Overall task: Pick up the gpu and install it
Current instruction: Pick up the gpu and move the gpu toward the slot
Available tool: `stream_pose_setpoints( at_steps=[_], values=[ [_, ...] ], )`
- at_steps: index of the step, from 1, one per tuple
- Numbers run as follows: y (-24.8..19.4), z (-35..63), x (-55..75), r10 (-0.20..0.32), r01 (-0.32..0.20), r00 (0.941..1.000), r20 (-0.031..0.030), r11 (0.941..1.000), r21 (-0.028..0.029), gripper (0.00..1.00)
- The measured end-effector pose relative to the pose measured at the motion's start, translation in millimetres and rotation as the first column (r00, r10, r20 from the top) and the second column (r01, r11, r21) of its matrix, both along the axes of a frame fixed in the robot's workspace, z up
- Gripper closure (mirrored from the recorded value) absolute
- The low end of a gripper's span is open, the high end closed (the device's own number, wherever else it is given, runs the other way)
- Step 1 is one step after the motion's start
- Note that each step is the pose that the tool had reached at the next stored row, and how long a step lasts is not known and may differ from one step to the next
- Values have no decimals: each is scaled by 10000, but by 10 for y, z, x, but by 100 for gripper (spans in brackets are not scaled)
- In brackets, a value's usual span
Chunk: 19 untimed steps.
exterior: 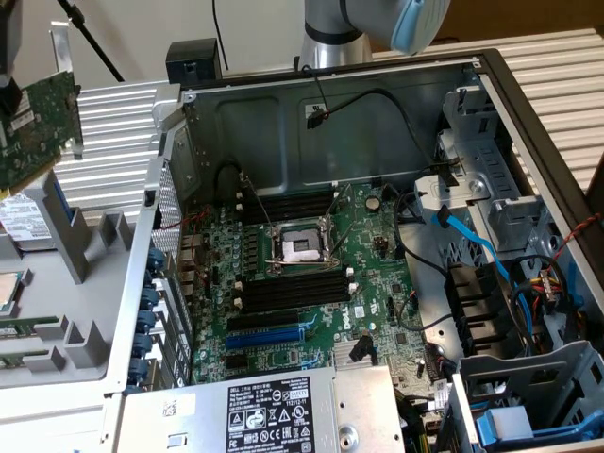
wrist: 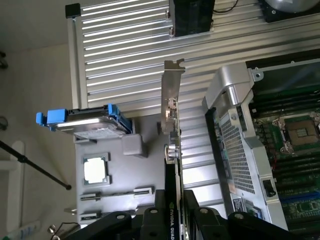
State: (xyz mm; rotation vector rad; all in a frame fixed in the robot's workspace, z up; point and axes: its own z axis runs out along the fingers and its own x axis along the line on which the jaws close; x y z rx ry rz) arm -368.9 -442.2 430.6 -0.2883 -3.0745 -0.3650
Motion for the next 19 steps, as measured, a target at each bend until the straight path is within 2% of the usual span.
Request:
stream_pose_setpoints(
  at_steps=[5, 10, 19],
  values=[
    [0, 142, 108, 0, 0, 10000, -2, 10000, 33, 74],
    [0, 207, 252, 9, -9, 10000, -3, 10000, 82, 74],
    [0, 375, 549, 72, -71, 10000, -6, 9997, 232, 74]
  ],
)
